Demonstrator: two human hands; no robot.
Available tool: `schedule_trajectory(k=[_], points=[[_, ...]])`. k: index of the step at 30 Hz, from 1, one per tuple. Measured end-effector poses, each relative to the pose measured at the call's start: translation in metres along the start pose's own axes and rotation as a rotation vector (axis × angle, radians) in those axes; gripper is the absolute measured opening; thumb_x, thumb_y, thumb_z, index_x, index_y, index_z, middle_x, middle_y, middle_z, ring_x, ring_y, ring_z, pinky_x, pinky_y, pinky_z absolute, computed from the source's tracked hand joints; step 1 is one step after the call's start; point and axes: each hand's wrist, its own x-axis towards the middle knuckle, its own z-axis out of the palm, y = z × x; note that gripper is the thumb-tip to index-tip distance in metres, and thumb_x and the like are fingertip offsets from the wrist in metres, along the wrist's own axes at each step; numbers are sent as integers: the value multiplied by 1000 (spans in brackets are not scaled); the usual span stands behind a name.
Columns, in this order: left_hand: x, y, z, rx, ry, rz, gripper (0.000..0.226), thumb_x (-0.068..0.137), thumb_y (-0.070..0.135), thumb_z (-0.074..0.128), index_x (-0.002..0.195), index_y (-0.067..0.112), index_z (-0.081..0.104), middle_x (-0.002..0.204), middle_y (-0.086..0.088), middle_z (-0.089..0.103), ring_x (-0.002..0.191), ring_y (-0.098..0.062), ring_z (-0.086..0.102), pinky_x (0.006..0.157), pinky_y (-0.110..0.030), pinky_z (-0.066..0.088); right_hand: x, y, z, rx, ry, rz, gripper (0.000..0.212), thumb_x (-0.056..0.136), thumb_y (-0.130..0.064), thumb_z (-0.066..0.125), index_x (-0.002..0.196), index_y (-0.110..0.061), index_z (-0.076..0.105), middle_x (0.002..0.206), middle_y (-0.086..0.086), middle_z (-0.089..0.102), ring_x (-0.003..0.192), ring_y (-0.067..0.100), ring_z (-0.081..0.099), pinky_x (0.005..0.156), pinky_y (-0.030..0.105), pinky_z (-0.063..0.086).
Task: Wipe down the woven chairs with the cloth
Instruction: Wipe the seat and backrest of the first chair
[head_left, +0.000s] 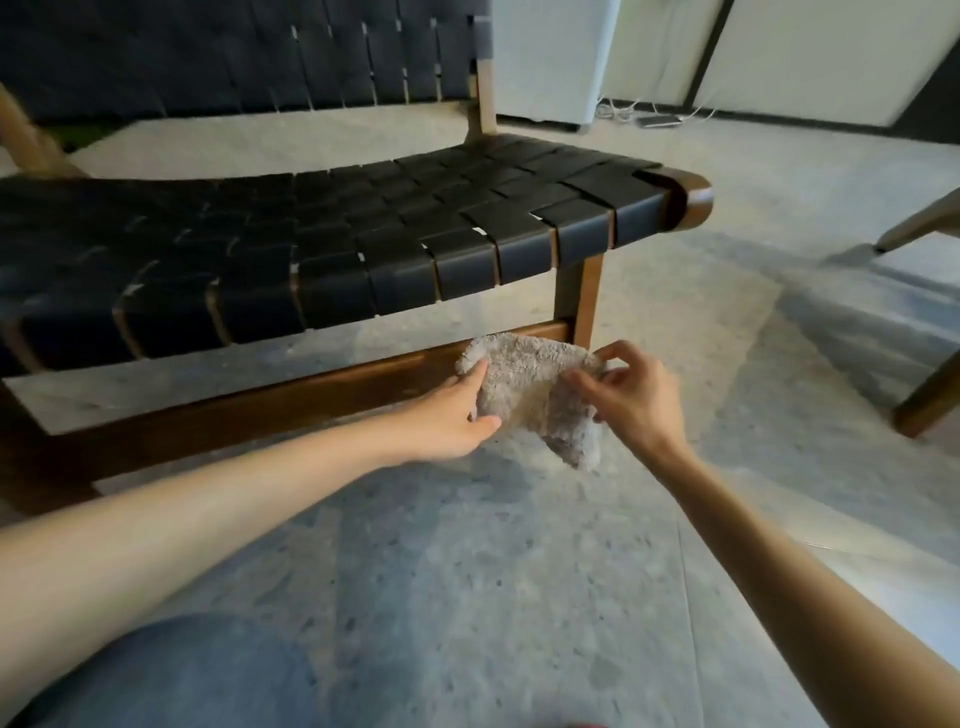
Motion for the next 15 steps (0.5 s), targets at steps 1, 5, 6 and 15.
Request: schedule_trajectory(k=[1, 5, 6, 15], points=[[8, 11, 1, 6, -30, -26, 77, 98, 42, 41, 149, 29, -14, 150, -8, 30, 74, -3, 54, 53, -7, 41, 8, 4, -8, 14, 3, 12, 18, 80, -35, 74, 87, -23, 63, 67, -3, 70, 56, 11, 67, 61, 42, 58], [49, 52, 13, -60, 63, -82, 82, 98, 39, 43, 144, 33, -25, 159, -7, 0, 120, -19, 51, 101, -25, 40, 39, 18, -28, 19, 87, 4, 14, 85, -32, 70, 89, -22, 62, 80, 1, 72, 68, 15, 68, 63, 33, 56], [59, 60, 15, -126, 87, -94, 82, 98, 37, 43, 144, 34, -25, 159, -7, -1, 136, -25, 34, 111, -34, 30, 47, 20, -30, 23, 108, 2, 13, 86, -32, 69, 91, -21, 62, 83, 3, 72, 71, 16, 67, 65, 34, 56], [127, 97, 15, -524, 365, -11, 66, 102, 27, 36, 149, 31, -11, 160, -3, 1, 145, -23, 10, 114, -38, 17, 108, 22, -23, 345, 168, -6, 10, 93, -23, 62, 98, -17, 57, 90, -5, 63, 81, 6, 63, 79, 27, 57]])
